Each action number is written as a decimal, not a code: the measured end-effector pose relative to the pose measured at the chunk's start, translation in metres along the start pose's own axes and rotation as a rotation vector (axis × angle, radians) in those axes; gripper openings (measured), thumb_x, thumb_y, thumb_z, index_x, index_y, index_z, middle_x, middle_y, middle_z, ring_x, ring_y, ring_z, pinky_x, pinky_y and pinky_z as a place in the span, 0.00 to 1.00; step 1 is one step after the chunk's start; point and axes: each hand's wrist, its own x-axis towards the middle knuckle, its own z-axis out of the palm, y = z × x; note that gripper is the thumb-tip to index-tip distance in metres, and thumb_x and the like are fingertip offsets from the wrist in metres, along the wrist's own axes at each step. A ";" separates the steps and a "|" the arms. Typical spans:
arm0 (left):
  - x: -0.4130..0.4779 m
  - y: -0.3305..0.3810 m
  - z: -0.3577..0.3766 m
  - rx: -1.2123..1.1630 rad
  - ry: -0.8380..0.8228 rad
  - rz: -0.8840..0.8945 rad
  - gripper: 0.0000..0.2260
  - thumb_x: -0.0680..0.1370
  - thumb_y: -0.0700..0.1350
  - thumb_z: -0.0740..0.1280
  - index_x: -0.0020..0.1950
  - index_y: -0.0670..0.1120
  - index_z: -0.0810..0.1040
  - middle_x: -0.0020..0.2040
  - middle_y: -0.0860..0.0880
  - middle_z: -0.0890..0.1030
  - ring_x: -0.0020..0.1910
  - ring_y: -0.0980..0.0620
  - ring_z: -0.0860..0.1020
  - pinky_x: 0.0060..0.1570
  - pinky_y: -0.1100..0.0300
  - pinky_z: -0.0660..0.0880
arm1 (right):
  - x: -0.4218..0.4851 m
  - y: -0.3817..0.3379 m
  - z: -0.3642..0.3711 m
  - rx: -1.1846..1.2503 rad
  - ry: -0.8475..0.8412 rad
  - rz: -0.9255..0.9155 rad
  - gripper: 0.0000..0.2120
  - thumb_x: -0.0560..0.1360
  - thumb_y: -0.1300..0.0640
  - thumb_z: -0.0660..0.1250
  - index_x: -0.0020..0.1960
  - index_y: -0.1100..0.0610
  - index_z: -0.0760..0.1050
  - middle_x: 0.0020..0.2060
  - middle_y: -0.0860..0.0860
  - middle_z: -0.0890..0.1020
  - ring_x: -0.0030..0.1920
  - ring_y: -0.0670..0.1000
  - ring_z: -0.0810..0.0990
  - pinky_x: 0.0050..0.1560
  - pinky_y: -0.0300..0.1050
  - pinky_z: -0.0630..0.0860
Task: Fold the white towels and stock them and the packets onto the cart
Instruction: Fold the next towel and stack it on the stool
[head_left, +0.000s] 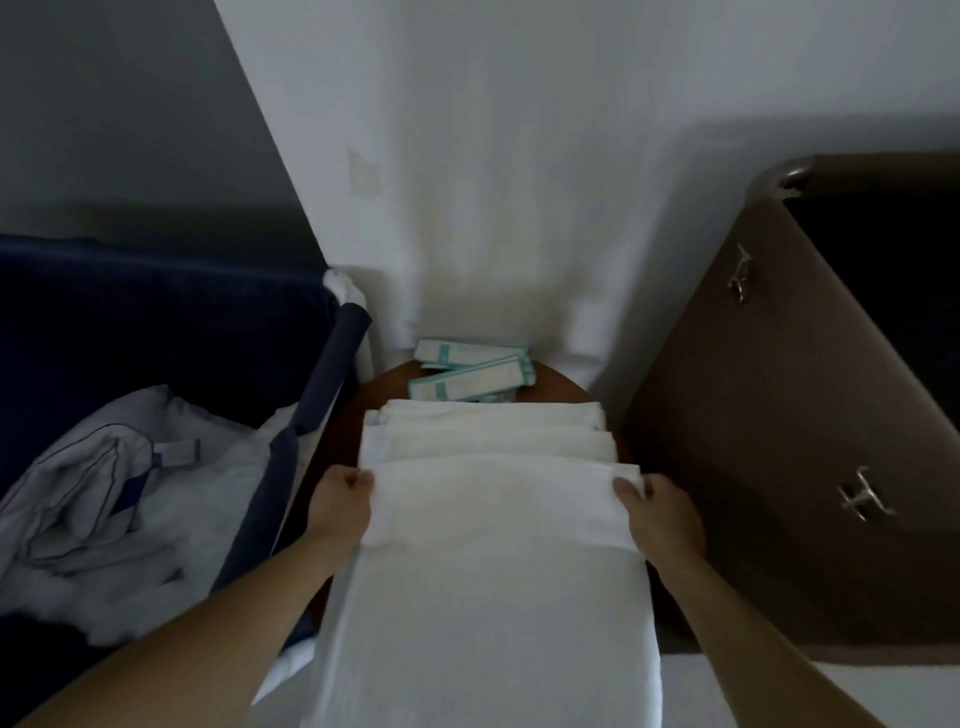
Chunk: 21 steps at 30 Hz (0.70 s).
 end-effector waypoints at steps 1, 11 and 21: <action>0.006 0.004 0.004 -0.003 0.012 0.001 0.06 0.83 0.45 0.62 0.51 0.43 0.73 0.44 0.45 0.77 0.40 0.49 0.74 0.34 0.59 0.69 | 0.008 0.000 0.005 0.003 -0.006 0.004 0.14 0.80 0.46 0.65 0.54 0.57 0.76 0.46 0.52 0.79 0.50 0.58 0.79 0.52 0.53 0.76; 0.034 0.019 0.013 -0.034 0.074 0.106 0.07 0.84 0.48 0.58 0.57 0.45 0.71 0.44 0.48 0.75 0.42 0.48 0.75 0.37 0.60 0.67 | 0.029 -0.014 0.020 0.182 0.042 -0.024 0.05 0.80 0.53 0.66 0.51 0.55 0.75 0.43 0.49 0.80 0.45 0.53 0.79 0.48 0.52 0.78; 0.089 0.013 0.038 -0.028 0.018 0.101 0.08 0.84 0.46 0.57 0.56 0.42 0.72 0.44 0.47 0.75 0.48 0.43 0.77 0.40 0.57 0.68 | 0.066 -0.018 0.052 0.110 0.191 0.104 0.12 0.79 0.47 0.67 0.57 0.54 0.77 0.51 0.53 0.81 0.51 0.55 0.79 0.55 0.56 0.78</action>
